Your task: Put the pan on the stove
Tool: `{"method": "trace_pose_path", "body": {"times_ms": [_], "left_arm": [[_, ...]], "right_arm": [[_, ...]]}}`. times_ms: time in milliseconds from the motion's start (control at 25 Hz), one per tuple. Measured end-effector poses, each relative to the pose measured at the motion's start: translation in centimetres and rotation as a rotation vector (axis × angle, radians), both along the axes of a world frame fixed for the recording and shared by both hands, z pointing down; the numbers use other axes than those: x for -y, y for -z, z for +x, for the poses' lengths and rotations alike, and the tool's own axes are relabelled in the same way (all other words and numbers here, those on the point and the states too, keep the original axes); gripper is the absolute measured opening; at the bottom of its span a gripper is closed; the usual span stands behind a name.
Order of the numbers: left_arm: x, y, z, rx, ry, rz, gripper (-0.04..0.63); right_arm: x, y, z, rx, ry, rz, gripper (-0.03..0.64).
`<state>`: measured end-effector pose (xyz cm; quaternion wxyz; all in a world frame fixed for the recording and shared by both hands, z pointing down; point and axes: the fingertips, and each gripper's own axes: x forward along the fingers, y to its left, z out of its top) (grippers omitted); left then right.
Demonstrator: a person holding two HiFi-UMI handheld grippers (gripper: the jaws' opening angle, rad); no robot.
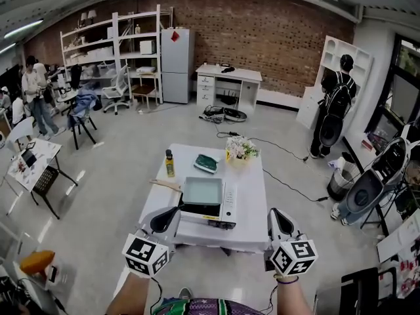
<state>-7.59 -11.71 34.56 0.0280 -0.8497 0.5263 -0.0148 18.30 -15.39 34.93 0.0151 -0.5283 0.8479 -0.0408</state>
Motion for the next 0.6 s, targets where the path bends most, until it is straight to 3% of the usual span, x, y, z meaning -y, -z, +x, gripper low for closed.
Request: {"method": "trace_pose_path", "body": {"times_ms": [280,600], "left_arm": [[-1.0,0.7,-0.2,0.029,0.026,0.037,0.017],[-1.0,1.5,-1.6,-0.042,0.106,0.066,0.017]], "right_arm": [[-0.9,0.3,0.3,-0.014,-0.015,0.027,0.002],[-1.3,0.6,0.0,-0.049,-0.040,0.059,0.002]]}}
